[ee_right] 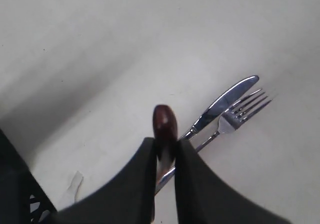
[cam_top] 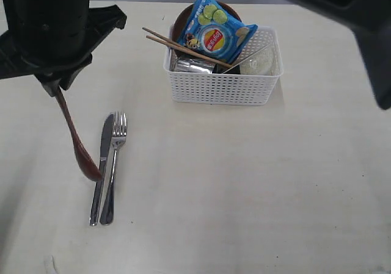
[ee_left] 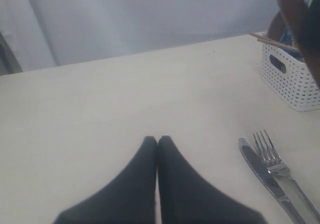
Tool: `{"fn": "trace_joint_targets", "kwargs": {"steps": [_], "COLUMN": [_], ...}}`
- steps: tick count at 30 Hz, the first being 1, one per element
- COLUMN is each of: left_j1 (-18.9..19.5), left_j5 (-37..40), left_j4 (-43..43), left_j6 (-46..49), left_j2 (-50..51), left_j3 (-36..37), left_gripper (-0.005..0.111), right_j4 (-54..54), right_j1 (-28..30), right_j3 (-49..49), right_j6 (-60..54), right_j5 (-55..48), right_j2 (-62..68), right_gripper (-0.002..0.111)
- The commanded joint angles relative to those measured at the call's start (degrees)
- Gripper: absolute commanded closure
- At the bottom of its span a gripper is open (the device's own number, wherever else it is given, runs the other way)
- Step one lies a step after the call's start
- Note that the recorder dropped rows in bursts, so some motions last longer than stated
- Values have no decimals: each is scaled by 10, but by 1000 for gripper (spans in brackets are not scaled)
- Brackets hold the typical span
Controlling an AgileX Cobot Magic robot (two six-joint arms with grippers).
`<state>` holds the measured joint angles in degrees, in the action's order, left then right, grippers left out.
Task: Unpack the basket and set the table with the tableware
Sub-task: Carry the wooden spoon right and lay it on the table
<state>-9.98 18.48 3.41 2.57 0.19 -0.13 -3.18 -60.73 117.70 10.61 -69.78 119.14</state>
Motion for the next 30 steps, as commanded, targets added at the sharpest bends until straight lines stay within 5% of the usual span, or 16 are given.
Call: {"fn": "trace_joint_targets", "kwargs": {"steps": [1,8,16,30], "left_j1": [1,1,1,1], "left_j5": [0,0,0,0], "left_j4": [-5,-5,-5,-5], "left_j6": [0,0,0,0], "left_j2": [-2,-2,-2,-2], "left_j3": [1,1,1,1], "left_gripper": [107,107,107,107], "right_j4": [26,48,72,129], "right_j1": [6,30,92,312], "right_j3": [1,-60,-242,-520], "right_j6": [20,34,39,65], "right_j5": [-2,-2,-2,-2], "right_j2": [18,8,-113,-280], "right_gripper": [109,109,109,109]}}
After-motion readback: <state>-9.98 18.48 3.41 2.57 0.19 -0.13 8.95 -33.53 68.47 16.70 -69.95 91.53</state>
